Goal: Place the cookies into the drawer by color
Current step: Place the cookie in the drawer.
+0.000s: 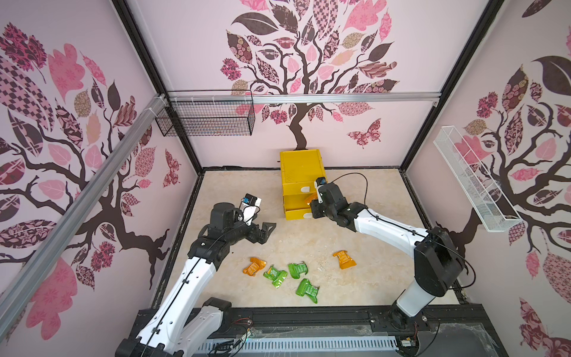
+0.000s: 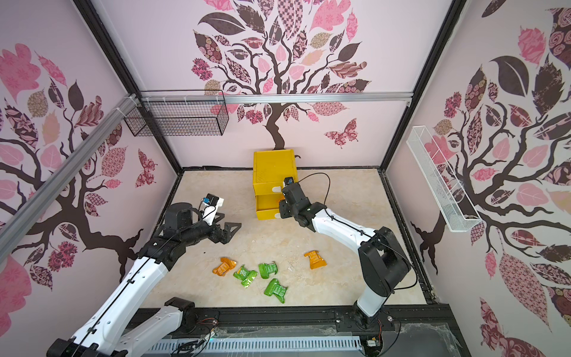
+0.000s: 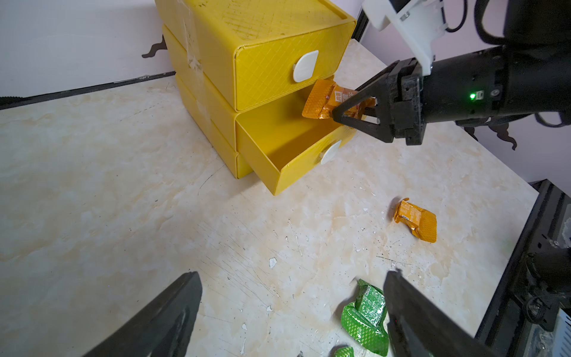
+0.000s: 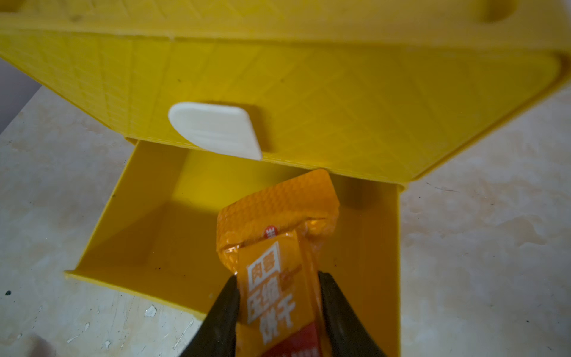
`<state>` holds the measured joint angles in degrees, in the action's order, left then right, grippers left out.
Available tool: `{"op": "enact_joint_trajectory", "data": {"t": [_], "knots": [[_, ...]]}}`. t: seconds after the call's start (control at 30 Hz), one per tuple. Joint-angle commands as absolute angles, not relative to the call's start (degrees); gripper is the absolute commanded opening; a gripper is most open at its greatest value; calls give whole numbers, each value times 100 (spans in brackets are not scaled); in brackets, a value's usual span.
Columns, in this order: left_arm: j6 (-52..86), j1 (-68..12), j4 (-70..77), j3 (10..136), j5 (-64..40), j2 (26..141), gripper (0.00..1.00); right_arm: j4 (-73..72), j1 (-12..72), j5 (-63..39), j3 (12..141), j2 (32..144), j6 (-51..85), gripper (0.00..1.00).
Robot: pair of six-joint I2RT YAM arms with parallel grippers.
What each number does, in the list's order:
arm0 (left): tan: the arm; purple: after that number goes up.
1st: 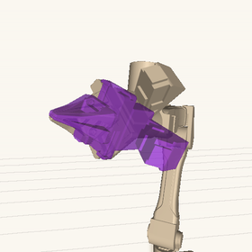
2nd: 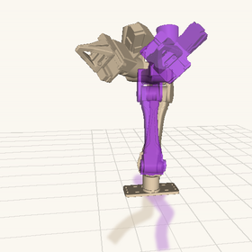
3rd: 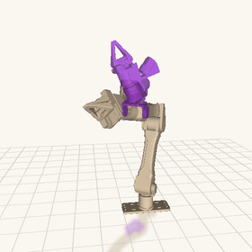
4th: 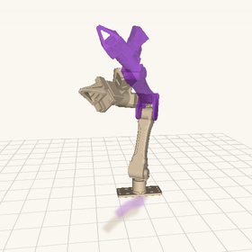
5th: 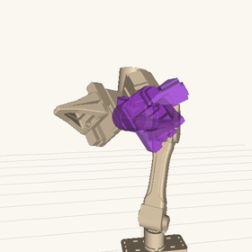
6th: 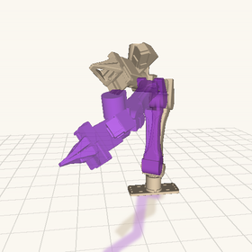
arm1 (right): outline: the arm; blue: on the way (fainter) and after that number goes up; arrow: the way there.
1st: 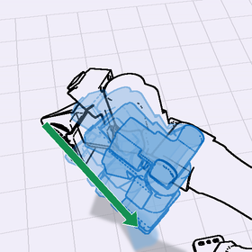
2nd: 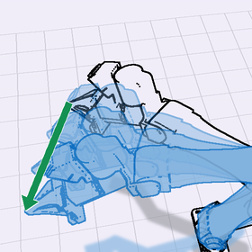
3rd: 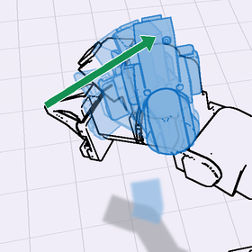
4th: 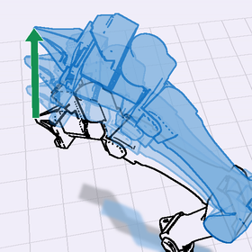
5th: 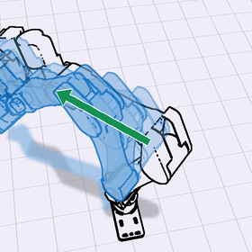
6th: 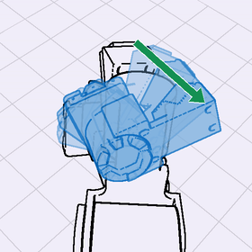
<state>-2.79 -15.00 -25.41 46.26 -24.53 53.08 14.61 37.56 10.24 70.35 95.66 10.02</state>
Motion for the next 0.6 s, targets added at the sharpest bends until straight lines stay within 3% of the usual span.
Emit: {"op": "enact_joint_trajectory", "data": {"t": [0.0, 0.57], "knots": [[-294, -1551, -2559, 4645, -2519, 5200, 97, 1471, 3724, 1048, 7040, 9696, 1184, 36], [-346, -1591, -2558, 4602, -2438, 5161, 97, 2221, 3986, 1047, 6829, 9266, 1728, 36]]}}
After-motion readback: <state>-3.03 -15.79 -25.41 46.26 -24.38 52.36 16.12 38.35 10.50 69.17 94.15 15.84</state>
